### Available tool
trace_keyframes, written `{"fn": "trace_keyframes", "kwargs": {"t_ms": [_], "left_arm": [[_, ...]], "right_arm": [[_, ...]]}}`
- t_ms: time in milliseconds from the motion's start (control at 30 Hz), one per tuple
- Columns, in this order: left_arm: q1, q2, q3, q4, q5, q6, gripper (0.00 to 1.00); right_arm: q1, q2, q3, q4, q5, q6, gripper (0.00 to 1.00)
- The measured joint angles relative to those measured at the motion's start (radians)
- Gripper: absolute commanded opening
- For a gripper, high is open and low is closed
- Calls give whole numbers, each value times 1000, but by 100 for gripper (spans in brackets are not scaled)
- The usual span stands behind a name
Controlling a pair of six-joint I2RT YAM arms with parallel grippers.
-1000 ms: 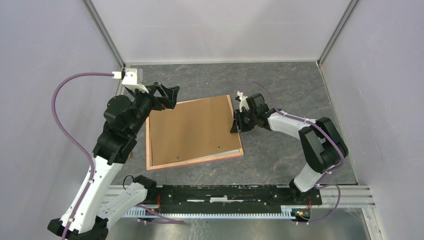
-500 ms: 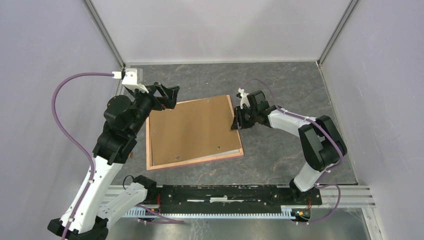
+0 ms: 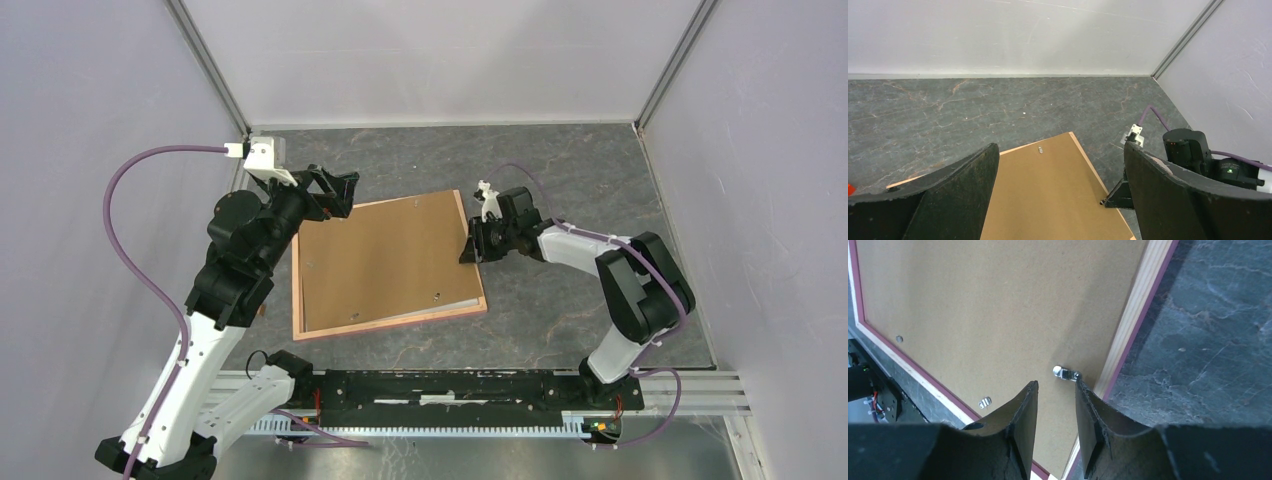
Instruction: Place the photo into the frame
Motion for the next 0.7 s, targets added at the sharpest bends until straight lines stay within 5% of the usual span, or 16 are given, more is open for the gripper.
{"fn": "trace_keyframes", "kwargs": {"t_ms": [333, 700], "left_arm": [[0, 0, 0, 0, 0, 0, 100], [0, 16, -20, 13, 1, 0, 100]], "right_arm": [[0, -56, -63, 0, -17, 19, 41], [-10, 10, 76, -35, 43, -2, 62]]}}
